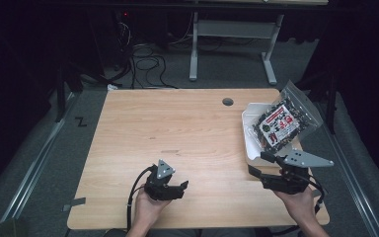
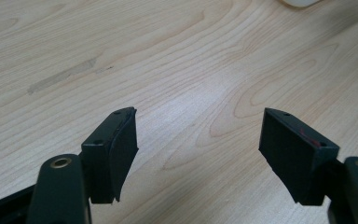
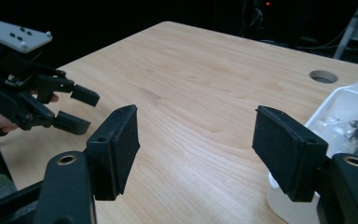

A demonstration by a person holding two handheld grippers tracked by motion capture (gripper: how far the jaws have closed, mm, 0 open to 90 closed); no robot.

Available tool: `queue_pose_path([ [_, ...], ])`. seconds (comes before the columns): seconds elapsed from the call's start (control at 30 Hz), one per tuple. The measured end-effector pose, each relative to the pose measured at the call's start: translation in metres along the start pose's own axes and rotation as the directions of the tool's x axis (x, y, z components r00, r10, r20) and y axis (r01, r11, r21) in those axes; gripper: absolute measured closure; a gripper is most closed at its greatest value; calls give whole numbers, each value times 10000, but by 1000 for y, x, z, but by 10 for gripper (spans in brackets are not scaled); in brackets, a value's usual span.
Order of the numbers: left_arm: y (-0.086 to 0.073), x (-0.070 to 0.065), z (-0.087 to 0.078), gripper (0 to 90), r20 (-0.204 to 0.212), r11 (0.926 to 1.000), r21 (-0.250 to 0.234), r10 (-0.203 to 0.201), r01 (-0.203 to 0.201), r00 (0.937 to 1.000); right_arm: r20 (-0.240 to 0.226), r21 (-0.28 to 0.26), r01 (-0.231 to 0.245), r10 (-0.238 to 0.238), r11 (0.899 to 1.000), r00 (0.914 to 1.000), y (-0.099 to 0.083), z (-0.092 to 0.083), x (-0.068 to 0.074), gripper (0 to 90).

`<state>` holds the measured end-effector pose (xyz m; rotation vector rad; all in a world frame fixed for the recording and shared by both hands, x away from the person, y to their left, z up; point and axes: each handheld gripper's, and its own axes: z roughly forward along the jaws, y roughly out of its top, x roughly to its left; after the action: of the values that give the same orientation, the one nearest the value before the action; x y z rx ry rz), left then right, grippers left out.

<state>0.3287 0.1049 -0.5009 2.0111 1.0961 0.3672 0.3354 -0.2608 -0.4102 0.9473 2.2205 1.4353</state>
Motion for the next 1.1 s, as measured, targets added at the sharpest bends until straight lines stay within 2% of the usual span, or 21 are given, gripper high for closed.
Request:
queue_pose_path([
  [0.27, 0, -1, 1, 275, 23, 10000, 69, 52, -52, 10000, -314, 774, 416, -393, 9961, 9987, -3, 15, 4, 300],
  [0.3, 0, -1, 1, 275, 23, 10000, 65, 47, -47, 10000, -326, 856, 344, -317, 9957, 9990, -3, 18, 5, 297],
  [0.67, 1, -2, 1, 277, 68, 9999, 90, 92, -93, 9999, -631, 1333, 605, -525, 9892, 9966, -6, 36, 10, 342],
  [0.93, 1, -3, 2, 274, 93, 9998, 133, 112, -113, 9999, -557, 1796, 700, -609, 9812, 9966, -10, 52, 12, 372],
  [1.0, 1, -3, 2, 273, 107, 9998, 139, 104, -106, 9999, -634, 1897, 747, -637, 9790, 9960, -11, 55, 11, 403],
  [1.1, 1, -2, 3, 275, 136, 9997, 223, 91, -94, 9999, -454, 2109, 925, -848, 9731, 9954, -14, 62, 12, 429],
])
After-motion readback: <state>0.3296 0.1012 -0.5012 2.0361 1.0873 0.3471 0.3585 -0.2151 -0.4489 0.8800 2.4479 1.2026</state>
